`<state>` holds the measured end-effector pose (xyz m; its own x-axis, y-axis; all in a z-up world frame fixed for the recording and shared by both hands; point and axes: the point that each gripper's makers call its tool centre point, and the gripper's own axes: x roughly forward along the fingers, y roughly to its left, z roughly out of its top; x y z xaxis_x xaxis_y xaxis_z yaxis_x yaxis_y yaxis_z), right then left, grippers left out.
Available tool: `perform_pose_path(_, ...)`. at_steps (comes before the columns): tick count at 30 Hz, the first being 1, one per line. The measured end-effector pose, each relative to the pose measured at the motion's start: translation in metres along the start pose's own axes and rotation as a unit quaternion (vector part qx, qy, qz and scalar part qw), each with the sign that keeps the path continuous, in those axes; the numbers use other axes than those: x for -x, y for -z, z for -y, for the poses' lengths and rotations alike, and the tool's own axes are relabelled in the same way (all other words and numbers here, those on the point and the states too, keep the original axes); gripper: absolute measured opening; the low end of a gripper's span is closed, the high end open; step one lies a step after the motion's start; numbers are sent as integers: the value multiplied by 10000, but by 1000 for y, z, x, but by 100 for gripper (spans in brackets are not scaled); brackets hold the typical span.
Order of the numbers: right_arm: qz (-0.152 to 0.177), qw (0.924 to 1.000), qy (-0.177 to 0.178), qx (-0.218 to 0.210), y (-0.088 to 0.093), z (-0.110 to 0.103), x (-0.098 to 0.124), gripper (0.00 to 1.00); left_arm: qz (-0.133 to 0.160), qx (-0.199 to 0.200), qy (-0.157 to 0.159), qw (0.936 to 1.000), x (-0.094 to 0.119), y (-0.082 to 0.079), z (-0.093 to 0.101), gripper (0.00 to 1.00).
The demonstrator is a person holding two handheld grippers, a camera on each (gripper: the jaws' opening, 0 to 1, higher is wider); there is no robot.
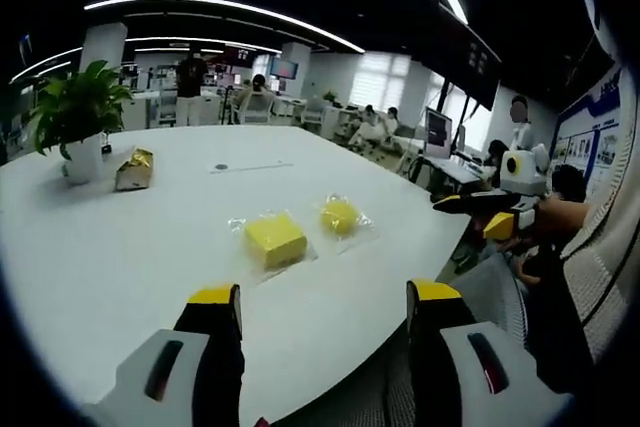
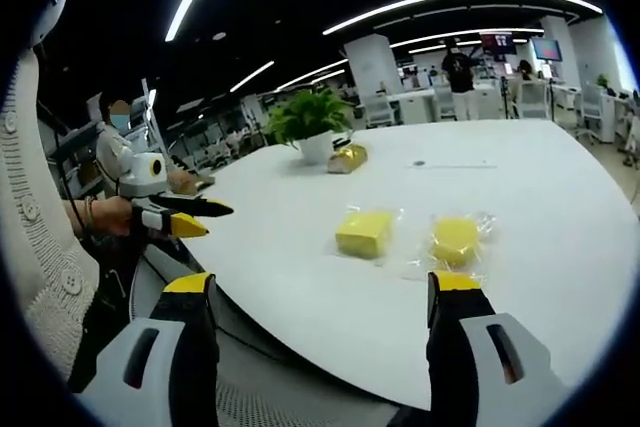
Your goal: Compare the silicone blocks by pressing each to a similar depth, holding the contact briefly, and releasing to observe deformation and rebound differences across the visible hardness samples.
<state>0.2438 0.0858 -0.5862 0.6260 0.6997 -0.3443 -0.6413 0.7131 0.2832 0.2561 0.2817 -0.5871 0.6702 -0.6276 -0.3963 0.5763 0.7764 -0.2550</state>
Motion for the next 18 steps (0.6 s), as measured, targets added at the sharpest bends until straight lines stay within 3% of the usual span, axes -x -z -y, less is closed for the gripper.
perform_pose_path(8, 112, 9999, -74, -107, -6, -3, -1, 81, -50, -13, 1, 10000, 0, 2, 5, 66)
perform_pose_path(18, 29, 9999, -94, -92, -2, -4, -4, 79, -30, 48, -79, 10000, 2, 3, 0, 66)
